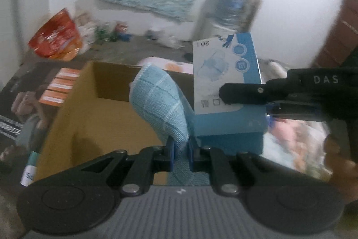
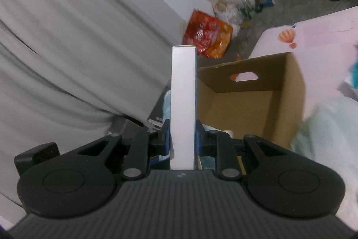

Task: Organize soft objects
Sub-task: 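Lower the towel into the cardboard box with the left tool while the right tool places the tissue box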

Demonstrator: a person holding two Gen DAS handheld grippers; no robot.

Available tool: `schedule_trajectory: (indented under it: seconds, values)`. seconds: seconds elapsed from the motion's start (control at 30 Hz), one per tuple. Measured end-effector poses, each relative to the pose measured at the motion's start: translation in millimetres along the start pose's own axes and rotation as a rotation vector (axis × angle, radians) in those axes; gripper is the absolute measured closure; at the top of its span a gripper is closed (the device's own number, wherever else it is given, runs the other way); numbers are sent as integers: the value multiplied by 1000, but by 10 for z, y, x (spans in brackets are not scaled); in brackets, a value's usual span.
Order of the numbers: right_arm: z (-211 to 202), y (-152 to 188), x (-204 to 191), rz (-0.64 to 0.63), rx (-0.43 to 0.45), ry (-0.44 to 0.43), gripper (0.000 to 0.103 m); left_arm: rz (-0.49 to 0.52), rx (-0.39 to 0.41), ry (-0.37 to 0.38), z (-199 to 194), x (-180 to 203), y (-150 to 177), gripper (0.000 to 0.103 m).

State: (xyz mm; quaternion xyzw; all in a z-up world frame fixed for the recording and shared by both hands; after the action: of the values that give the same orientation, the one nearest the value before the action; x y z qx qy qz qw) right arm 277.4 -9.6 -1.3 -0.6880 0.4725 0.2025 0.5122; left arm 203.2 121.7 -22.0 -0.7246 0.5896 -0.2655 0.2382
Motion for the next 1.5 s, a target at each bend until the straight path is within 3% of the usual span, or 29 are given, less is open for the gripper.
schedule_trajectory:
  seconds: [0.17,0.43,0.73,0.93,1.07,1.23,1.27,1.37,1.43,1.5]
  values:
    - [775,-160,190,11,-91,99,84,-56,-61,-72,522,-520,-230,90]
    - [1508,-108,776,75,-192,205,84,-78,-134,-114,1139,-903,-348,90]
    - [2029,-42,1114,183,-229,177,84,-25,-190,-240,1638,-1063,-361,89]
    - [2102,72,1304,239,-245,195,81,25,-203,-290,1654,-1038,-305,85]
    - [2026,61,1279,209,-246,231,78,26,-199,-300,1634,-1027,-348,79]
    - [1882,-2,1244,196,-214,255,61,32,-153,-303,1472,-1001,-451,67]
    - [1849,-11,1246,197,-207,261,61,34,-142,-310,1428,-996,-468,62]
    - [1762,-35,1258,191,-190,296,62,51,-101,-339,1297,-1000,-521,60]
    - [1739,-11,1265,181,-192,325,67,45,-81,-347,1210,-1019,-554,61]
    - [1801,-8,1323,182,-197,347,79,26,-65,-347,1125,-1040,-572,61]
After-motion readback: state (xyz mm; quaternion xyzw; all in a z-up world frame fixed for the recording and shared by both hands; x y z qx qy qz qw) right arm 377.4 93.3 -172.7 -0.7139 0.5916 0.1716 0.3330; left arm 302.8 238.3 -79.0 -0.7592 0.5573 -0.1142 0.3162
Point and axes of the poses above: each gripper's, at about its wrist camera, not at the fingertips, and z roughly the way its jaws point, x to its right, y to its underside, the point moved 9 cm from there along z, roughly the way its jaws point, and after that the axes turned 8 degrees about -y, right-handed, at the moved point
